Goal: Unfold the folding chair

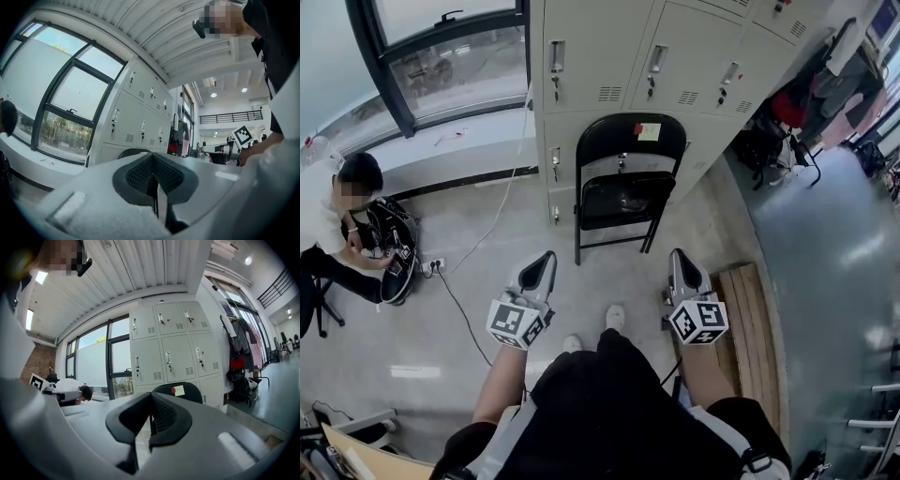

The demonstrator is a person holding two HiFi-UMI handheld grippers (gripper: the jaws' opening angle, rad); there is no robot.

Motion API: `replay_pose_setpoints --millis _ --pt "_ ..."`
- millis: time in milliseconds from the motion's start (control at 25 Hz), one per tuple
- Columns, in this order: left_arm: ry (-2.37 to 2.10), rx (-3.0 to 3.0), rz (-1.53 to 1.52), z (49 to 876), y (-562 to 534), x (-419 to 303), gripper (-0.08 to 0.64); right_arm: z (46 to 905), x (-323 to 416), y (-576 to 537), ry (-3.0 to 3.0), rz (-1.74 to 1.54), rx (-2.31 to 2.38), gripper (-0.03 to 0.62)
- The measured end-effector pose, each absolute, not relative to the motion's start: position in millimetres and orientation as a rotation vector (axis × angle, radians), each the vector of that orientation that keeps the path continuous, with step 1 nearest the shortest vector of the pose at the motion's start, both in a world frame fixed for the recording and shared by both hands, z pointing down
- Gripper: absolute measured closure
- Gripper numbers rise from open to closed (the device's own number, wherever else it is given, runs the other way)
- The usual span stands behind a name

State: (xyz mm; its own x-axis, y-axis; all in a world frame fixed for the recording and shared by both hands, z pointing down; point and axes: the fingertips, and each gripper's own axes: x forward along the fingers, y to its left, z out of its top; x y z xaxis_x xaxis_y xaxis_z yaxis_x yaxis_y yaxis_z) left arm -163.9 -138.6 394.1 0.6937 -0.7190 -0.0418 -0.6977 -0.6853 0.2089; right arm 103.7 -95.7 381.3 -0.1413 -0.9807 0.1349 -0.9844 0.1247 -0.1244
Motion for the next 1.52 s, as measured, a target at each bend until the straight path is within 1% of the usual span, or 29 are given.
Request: replay_pose_setpoints --millis 480,880,1040,1280,1520 --pt "-1.225 2.755 -0.115 389 -230 -137 0.557 405 134 -216 -2.385 0.406 2.017 0.588" --pt "-1.294 2.716 -0.068 399 -318 -88 0.557 427 183 -322 -2.44 0.495 1.951 0.588" --pt "-1.316 2.683 -0.004 415 -345 -66 0.557 452 199 -349 -2.427 0.598 1.892 0.588" --pt "-1.319 2.641 0.061 437 -370 -43 0.554 484 205 -370 -2.411 0.67 1.795 0.588" --pt "-1.283 2.621 0.136 464 -390 -38 0.511 515 205 -377 -2.342 0.731 1.763 0.588"
